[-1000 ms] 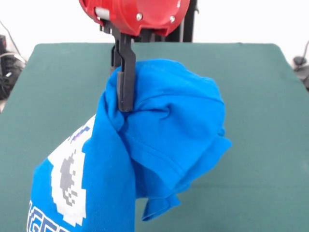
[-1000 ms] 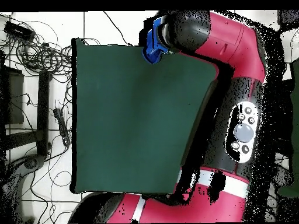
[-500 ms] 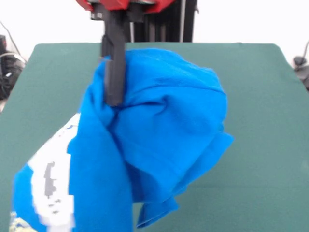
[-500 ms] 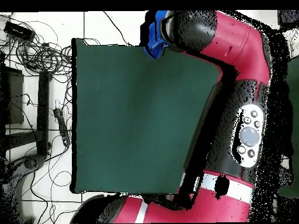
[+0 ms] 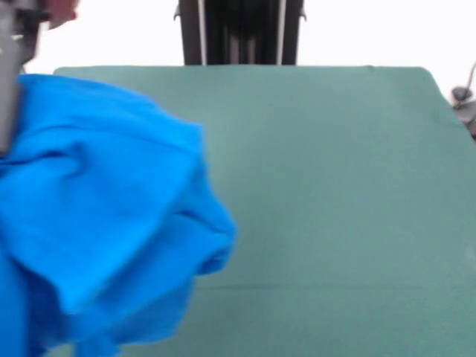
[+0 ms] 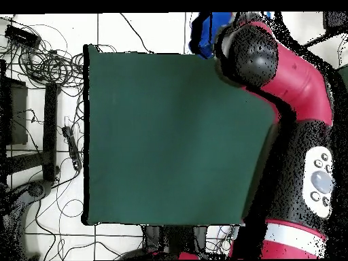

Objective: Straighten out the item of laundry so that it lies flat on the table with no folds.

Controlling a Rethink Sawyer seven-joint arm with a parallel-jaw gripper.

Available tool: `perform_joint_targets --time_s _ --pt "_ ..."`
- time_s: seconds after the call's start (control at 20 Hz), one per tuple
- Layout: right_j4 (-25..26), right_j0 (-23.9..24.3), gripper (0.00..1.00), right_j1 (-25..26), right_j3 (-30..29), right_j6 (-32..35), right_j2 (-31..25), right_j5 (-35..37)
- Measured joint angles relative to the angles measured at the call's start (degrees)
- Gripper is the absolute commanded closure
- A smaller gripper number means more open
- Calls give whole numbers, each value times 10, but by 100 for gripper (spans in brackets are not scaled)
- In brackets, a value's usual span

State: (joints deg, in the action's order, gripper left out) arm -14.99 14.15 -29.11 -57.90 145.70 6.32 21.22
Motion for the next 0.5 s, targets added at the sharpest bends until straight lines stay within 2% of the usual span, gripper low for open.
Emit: perform_joint_targets --time_s 0.25,0.5 --pt "27 13 100 -7 -59 0 -3 -77" --pt "39 5 100 -2 -88 0 -1 -104"
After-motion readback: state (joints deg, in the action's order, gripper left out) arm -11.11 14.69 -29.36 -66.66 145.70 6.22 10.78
